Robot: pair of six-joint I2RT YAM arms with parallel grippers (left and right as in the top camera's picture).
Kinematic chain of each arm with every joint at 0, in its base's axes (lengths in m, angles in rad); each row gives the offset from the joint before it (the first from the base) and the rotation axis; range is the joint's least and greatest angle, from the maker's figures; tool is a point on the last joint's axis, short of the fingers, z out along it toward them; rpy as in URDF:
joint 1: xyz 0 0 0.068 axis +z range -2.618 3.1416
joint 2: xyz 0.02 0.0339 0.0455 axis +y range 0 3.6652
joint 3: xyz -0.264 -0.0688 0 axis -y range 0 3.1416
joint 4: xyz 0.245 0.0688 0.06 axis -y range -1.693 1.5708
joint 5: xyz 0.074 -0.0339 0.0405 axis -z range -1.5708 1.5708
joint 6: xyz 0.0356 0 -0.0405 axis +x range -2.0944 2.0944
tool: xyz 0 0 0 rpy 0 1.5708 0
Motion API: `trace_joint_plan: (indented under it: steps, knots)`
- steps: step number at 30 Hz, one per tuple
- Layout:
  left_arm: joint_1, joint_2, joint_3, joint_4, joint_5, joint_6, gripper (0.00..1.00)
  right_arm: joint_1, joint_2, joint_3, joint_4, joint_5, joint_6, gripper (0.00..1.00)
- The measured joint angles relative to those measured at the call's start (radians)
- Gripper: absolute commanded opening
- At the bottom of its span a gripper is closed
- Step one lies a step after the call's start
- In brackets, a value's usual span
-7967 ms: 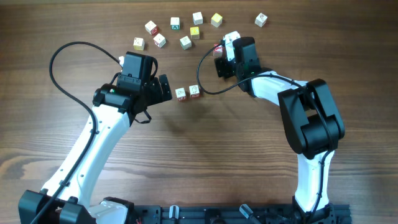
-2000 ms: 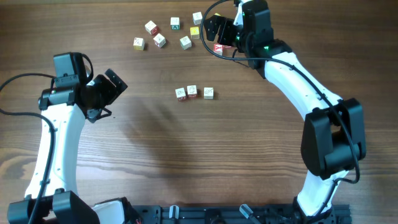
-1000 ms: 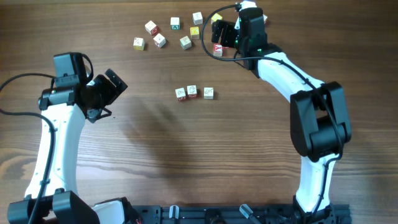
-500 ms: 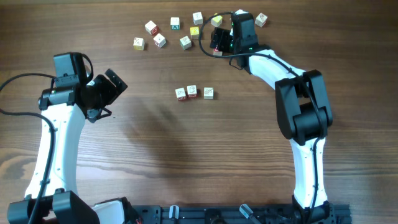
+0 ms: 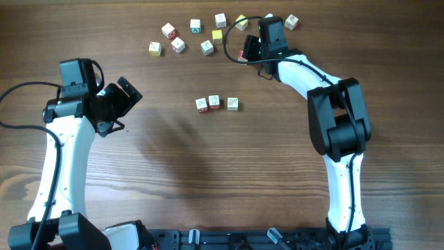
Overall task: Form a horizontal line
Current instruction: 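Carry the bee block to the row's right end and lower it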
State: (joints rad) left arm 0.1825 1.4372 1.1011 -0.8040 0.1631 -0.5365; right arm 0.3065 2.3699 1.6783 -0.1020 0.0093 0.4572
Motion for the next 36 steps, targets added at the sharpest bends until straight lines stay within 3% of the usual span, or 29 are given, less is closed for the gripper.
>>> trace_joint_plan:
  steps: [4,17,21,29,36]
  knots:
    - [0.0,0.0,0.0,0.0,0.0,0.0,1.0,-0.007,0.0,0.0,-0.011,0.002,-0.007,0.39]
    - [0.0,0.0,0.0,0.0,0.0,0.0,1.0,-0.027,-0.011,0.005,-0.034,-0.008,-0.035,0.28]
    - [0.0,0.0,0.0,0.0,0.0,0.0,1.0,-0.027,-0.085,0.005,-0.146,-0.008,-0.099,0.27]
    - [0.0,0.0,0.0,-0.001,0.0,0.0,1.0,-0.027,-0.449,0.013,-0.497,-0.009,-0.172,0.25]
    - [0.0,0.0,0.0,0.0,0.0,0.0,1.0,-0.027,-0.534,0.002,-0.81,-0.082,-0.175,0.23]
